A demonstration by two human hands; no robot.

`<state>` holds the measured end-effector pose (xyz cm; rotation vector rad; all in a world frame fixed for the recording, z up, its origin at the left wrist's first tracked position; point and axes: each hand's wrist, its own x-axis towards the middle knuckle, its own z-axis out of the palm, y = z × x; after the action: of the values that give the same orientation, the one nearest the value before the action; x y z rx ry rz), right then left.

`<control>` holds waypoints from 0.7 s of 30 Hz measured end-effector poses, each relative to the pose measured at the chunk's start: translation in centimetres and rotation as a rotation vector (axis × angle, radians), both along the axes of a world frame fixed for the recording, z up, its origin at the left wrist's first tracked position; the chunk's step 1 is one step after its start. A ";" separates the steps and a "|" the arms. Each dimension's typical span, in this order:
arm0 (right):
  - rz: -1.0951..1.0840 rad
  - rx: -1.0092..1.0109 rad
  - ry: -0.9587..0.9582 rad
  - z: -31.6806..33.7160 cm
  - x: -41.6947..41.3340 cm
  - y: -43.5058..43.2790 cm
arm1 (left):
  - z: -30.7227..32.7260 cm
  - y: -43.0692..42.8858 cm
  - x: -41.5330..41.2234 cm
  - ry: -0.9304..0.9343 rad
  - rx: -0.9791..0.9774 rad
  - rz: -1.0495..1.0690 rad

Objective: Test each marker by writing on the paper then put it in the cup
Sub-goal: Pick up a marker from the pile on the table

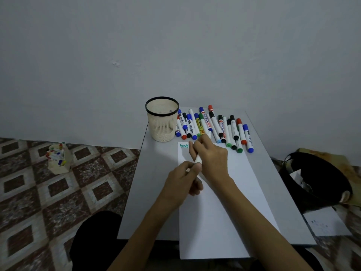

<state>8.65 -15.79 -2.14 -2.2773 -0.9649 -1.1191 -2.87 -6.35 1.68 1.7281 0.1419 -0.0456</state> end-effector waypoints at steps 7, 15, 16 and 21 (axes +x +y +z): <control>-0.100 0.011 -0.039 0.6 1.1 -2.1 | 0.0 -0.7 -2.3 0.102 -0.443 -0.153; 0.313 0.916 0.814 6.4 -2.2 -1.1 | -1.8 1.4 -0.8 -0.191 -0.133 0.058; 0.378 1.056 0.923 6.7 -2.5 -1.2 | -1.9 1.4 -0.7 -0.205 -0.103 0.083; 0.433 1.203 1.071 5.9 -3.2 -1.1 | -2.4 1.9 -0.4 -0.265 -0.074 0.136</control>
<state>5.43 -16.91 3.78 -1.1963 -0.1596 -0.0546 -3.23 -4.42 -0.74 1.6301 0.0606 0.2742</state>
